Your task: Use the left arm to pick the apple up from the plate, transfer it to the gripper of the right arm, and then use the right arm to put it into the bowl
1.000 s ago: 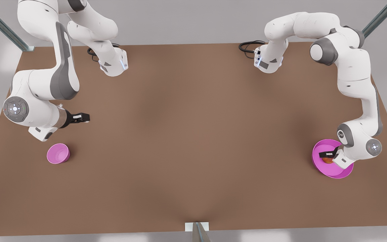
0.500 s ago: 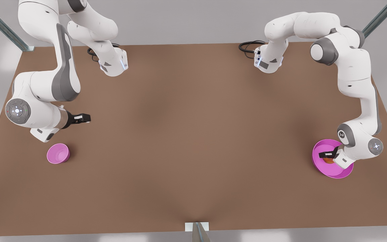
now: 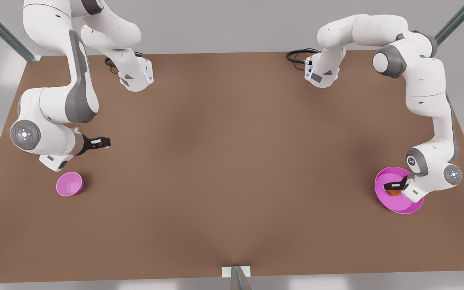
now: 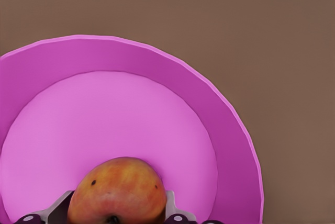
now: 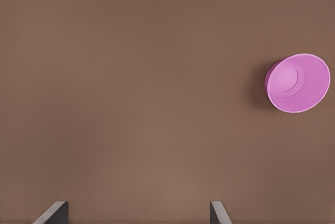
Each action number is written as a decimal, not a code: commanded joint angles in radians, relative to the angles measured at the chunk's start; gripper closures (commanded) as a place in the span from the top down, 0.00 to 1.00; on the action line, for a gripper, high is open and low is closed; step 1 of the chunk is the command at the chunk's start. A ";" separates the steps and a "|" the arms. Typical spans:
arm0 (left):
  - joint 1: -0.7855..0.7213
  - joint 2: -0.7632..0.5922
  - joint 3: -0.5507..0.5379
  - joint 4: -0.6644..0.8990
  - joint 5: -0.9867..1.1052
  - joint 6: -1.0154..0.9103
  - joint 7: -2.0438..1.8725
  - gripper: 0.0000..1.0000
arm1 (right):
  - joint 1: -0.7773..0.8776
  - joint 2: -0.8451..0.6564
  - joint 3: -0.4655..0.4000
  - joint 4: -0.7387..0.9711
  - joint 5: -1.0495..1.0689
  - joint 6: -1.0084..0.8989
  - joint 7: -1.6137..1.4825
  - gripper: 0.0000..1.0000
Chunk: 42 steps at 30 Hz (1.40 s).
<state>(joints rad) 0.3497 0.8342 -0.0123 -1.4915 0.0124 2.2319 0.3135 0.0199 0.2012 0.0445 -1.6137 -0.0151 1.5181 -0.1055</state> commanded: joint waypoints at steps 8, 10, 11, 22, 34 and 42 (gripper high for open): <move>0.000 -0.001 -0.006 0.004 0.001 0.006 0.003 0.82 | 0.005 0.000 0.002 -0.020 -0.009 0.019 -0.002 1.00; 0.000 -0.001 -0.008 0.004 0.001 0.028 0.004 0.82 | 0.003 0.000 0.002 -0.020 -0.009 0.019 -0.003 1.00; 0.000 -0.001 -0.008 0.004 0.001 0.028 0.004 0.82 | 0.003 0.000 0.002 -0.020 -0.009 0.019 -0.002 1.00; -0.002 0.003 -0.009 0.002 -0.005 0.054 -0.004 0.73 | 0.005 0.009 0.002 -0.021 -0.009 0.024 -0.003 1.00; -0.130 -0.124 -0.287 0.123 -0.454 -0.391 -0.494 0.71 | -0.008 0.225 0.003 0.087 0.366 0.014 -0.253 1.00; -0.334 0.151 -0.620 0.378 -0.690 -0.288 -0.636 0.71 | -0.071 0.540 0.212 0.221 0.848 0.158 -1.057 1.00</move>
<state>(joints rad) 0.0252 0.9729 -0.6258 -1.1198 -0.5554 1.9205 0.0432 -0.0467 0.7301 0.2354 -1.3921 0.7093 1.5824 -0.4027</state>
